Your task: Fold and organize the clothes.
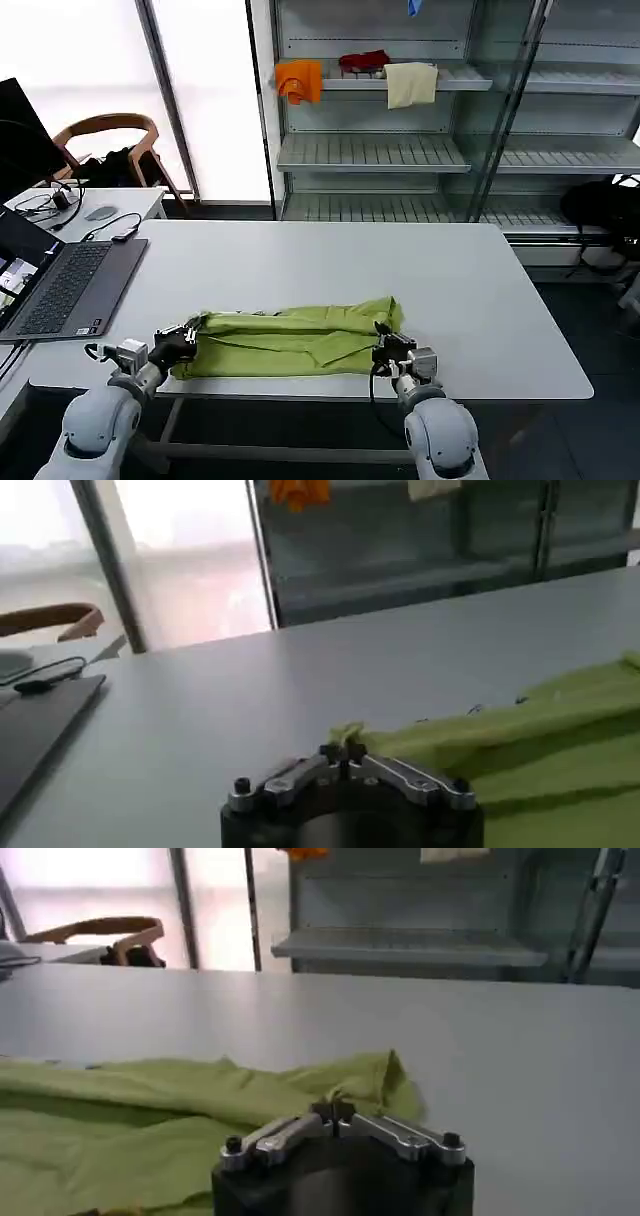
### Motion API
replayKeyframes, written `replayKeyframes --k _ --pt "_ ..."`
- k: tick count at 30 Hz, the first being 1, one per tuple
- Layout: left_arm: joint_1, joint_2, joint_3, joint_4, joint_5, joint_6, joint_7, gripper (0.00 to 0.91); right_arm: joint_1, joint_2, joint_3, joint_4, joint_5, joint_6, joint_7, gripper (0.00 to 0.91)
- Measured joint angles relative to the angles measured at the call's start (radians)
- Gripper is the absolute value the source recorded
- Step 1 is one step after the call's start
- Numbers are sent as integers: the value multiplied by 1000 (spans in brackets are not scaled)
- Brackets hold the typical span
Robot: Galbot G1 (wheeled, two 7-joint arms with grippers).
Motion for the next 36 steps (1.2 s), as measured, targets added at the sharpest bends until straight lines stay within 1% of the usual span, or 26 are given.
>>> replayKeyframes --k 8,14,19,25,36 --pt "5 -20 2 -5 58 -7 -24 907 -12 0 2 8 -70 2 -1 907" --pt "2 -34 -11 -11 56 -21 -48 907 -10 0 12 33 -80 13 12 907" --pt "10 -51 -29 -34 -17 -35 -96 907 5 -6 26 56 -56 43 30 907" --pt "43 -83 -38 -55 -90 -65 -178 907 49 -12 43 56 5 88 60 907" --pt "80 -155 -16 -41 -140 -88 -295 907 101 -13 39 50 54 121 81 907"
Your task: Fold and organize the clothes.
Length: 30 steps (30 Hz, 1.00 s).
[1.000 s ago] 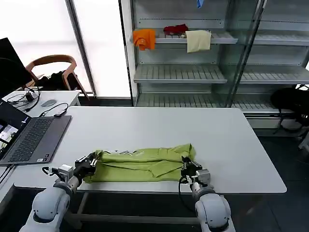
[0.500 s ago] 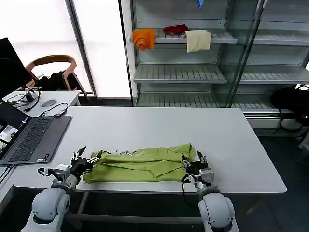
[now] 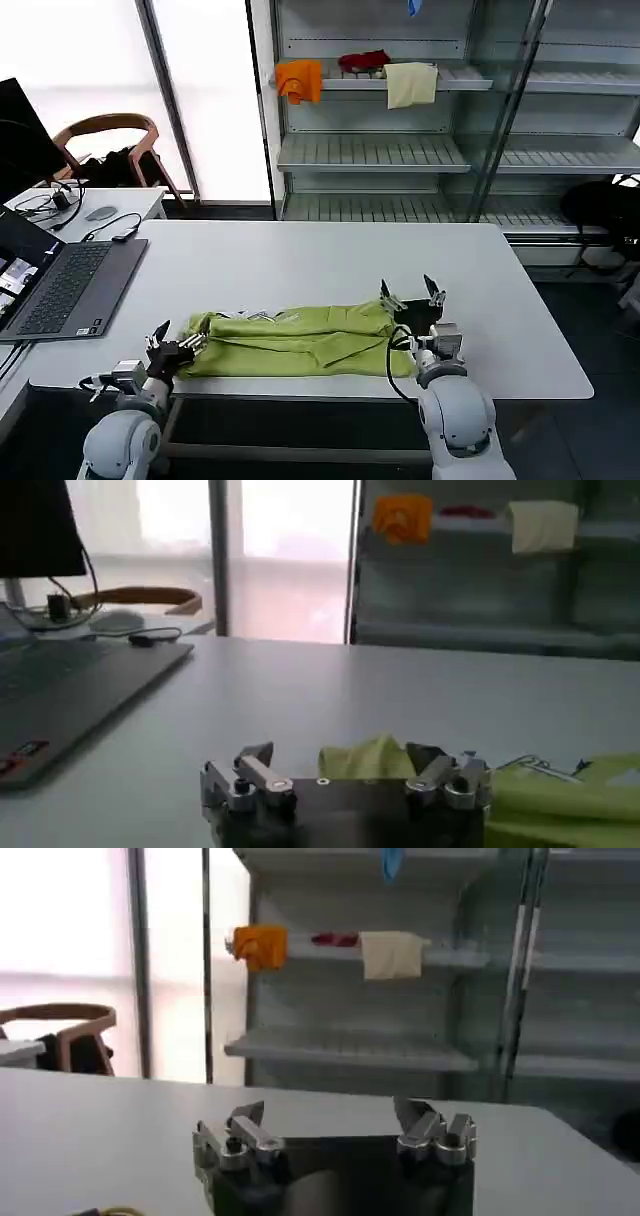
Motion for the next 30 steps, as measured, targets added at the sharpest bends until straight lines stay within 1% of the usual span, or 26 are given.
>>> replayKeyframes --k 1,2,3,4,5,7,12,30 --pt "1 -2 2 1 -2 0 -7 867 3 -1 1 0 3 2 0 907" --pt "4 -5 3 3 -3 0 -13 806 5 -2 1 0 5 3 1 907" --pt "6 -8 4 5 -3 0 -19 715 8 -3 2 1 8 4 2 907" --pt "6 -11 5 7 -4 0 -24 343 11 -4 3 2 10 5 2 907" --pt "8 -14 4 9 -4 0 -29 151 13 -5 3 2 12 5 4 907" --pt "12 -17 5 14 -6 -2 -36 20 16 -5 3 2 16 7 6 907" --pt "17 -27 14 15 -12 -7 -42 0 18 -1 2 -3 21 13 9 907" --pt "18 -43 43 23 14 -35 -27 0 30 -7 7 -7 30 19 14 907"
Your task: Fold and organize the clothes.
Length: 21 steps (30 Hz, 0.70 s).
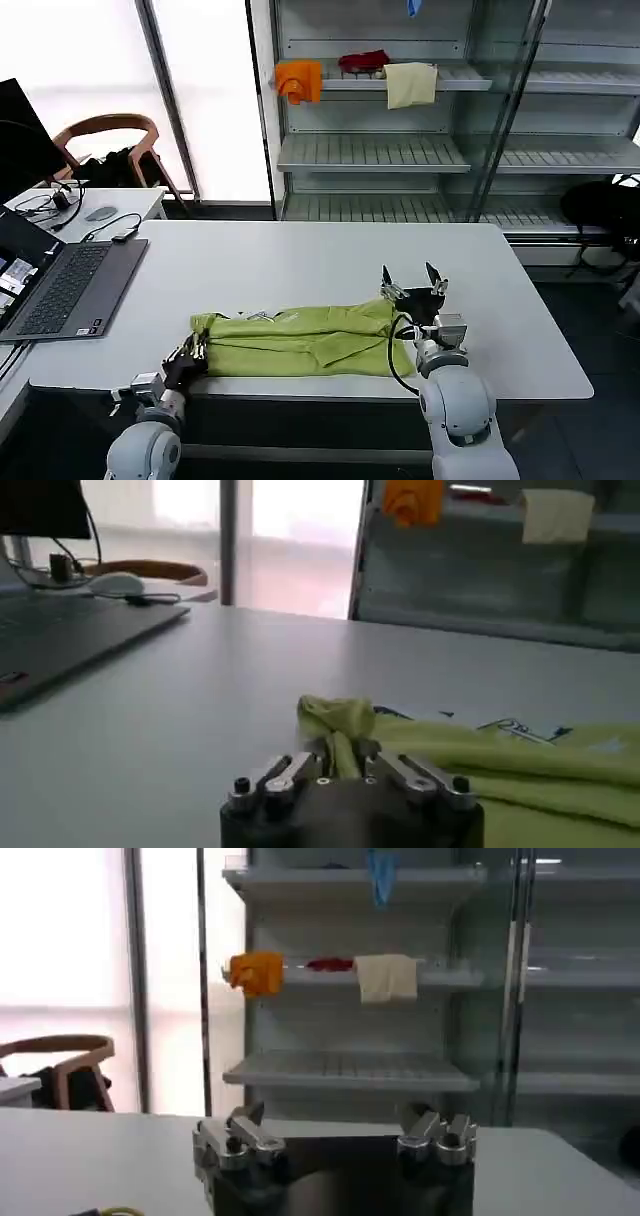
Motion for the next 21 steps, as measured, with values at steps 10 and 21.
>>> replayKeyframes --k 10,21 --pt "-13 21 -31 -23 51 -10 33 0 0 -12 15 0 6 5 8 907" --pt "-83 157 -192 -22 169 31 153 0 -3 -23 34 -21 7 14 16 907"
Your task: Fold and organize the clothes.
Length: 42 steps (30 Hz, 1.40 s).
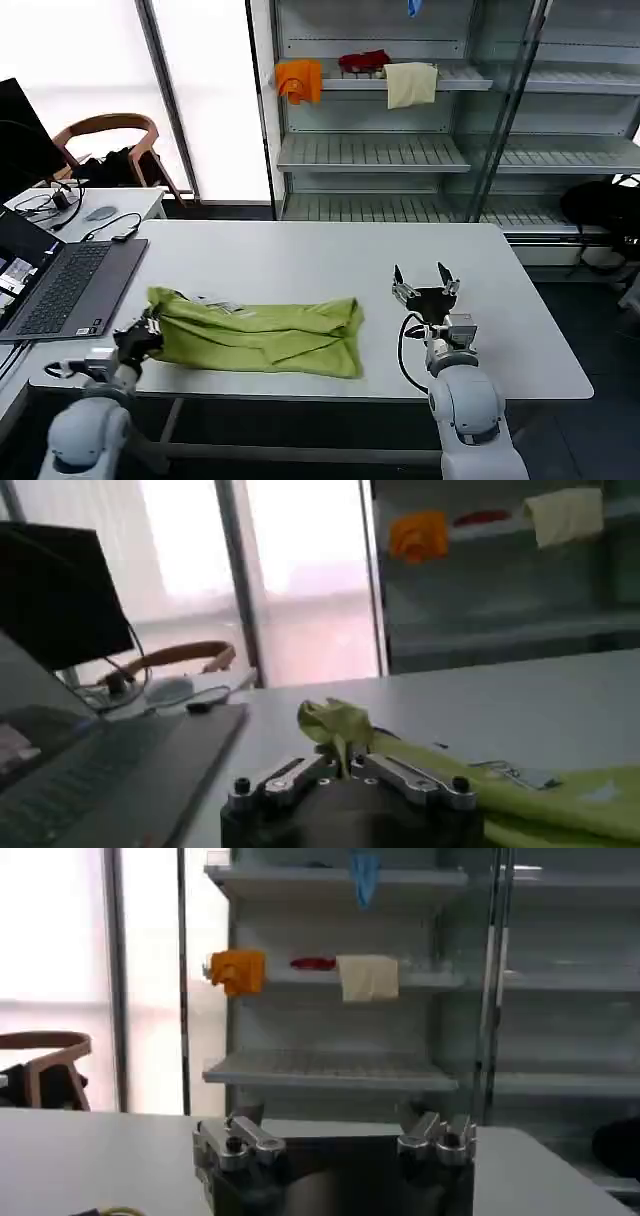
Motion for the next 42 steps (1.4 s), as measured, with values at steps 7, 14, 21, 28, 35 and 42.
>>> replayKeyframes --k 7,14,21,28,35,42 --pt "-48 66 -44 -45 23 49 46 0 -13 -3 12 -11 -6 8 1 907" --pt "-40 22 19 -137 11 82 46 0 -31 -4 19 -20 -17 17 -2 907" --pt "-34 -64 185 -176 75 92 12 10 -44 6 13 -41 -38 37 6 907" --pt "-47 -136 349 -166 158 106 -15 10 -51 10 8 -43 -51 44 7 907" --pt "-63 -196 452 -115 204 114 -46 10 -47 7 8 -34 -53 41 6 907" --pt "-72 -238 502 -54 226 126 -66 826 -38 11 -4 -42 -59 32 5 907"
